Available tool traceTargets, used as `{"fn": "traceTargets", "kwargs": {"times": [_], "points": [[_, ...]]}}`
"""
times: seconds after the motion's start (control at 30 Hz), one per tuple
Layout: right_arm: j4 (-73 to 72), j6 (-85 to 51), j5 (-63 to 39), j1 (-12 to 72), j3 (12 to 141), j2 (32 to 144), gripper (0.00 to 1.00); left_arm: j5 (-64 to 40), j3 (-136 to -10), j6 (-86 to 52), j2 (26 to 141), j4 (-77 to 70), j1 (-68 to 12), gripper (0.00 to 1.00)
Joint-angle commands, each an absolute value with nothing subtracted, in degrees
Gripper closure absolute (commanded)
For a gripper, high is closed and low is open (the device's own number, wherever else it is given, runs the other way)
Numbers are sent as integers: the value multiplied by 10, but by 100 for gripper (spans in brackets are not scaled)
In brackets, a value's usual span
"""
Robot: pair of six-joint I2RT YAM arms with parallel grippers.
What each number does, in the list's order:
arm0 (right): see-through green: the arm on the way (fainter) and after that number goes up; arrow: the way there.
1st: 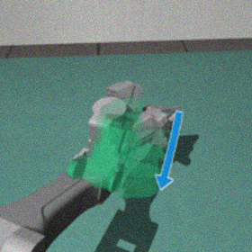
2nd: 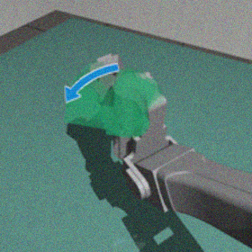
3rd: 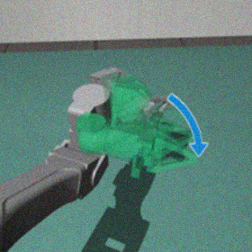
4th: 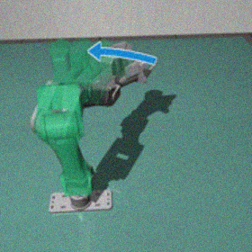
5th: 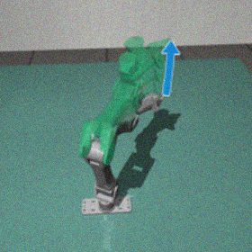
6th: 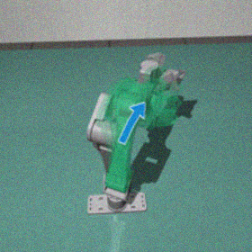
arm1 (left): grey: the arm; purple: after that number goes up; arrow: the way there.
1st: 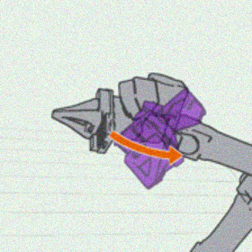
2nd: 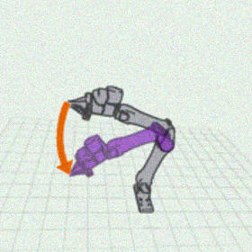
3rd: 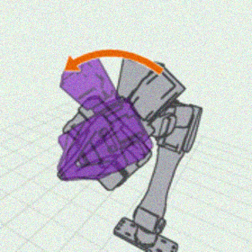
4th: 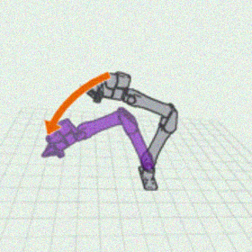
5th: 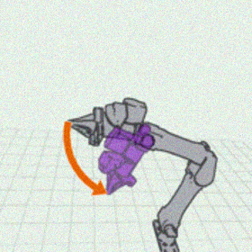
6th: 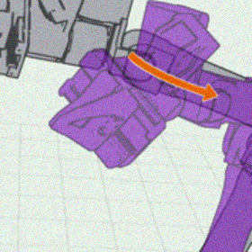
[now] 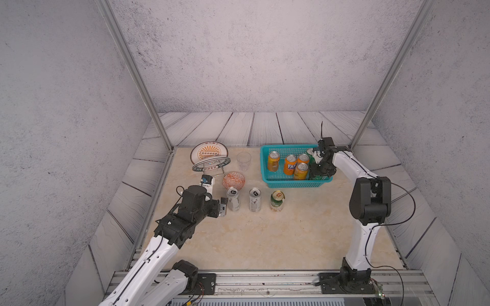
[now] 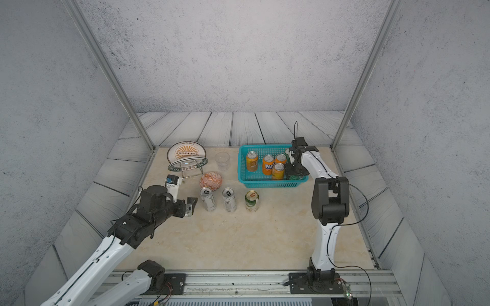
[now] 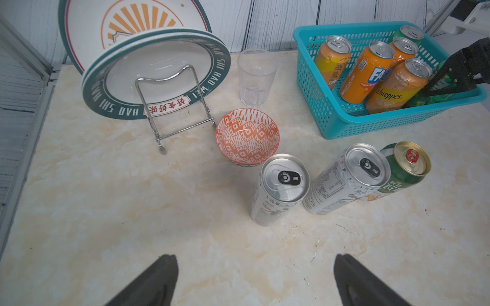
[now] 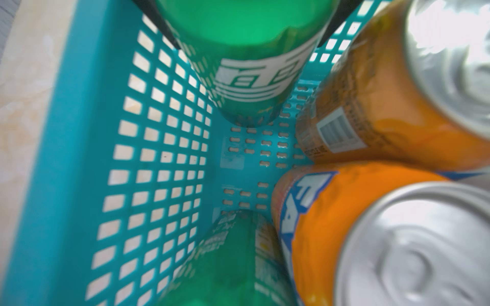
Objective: Take out the drinks from the basket
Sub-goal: Pick up the drink from the basket, then place the drink at the center of the board.
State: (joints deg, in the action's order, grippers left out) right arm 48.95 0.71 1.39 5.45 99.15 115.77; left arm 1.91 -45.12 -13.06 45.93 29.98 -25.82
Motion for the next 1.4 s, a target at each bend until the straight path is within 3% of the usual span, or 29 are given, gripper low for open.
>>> {"fn": "traceTargets", "kwargs": {"times": [0.0,0.6,1.03,1.37], "points": [[498,6,20,53,1023,1079,39,19,-452,-128,455,293,-254,1],[544,-4,-14,76,1021,940,39,12,-450,-130,453,289,-254,1],[517,-57,-2,161,880,806,39,11,-448,-133,451,287,-254,1],[485,-94,19,233,785,775,39,12,-448,-131,449,290,-254,1]]}}
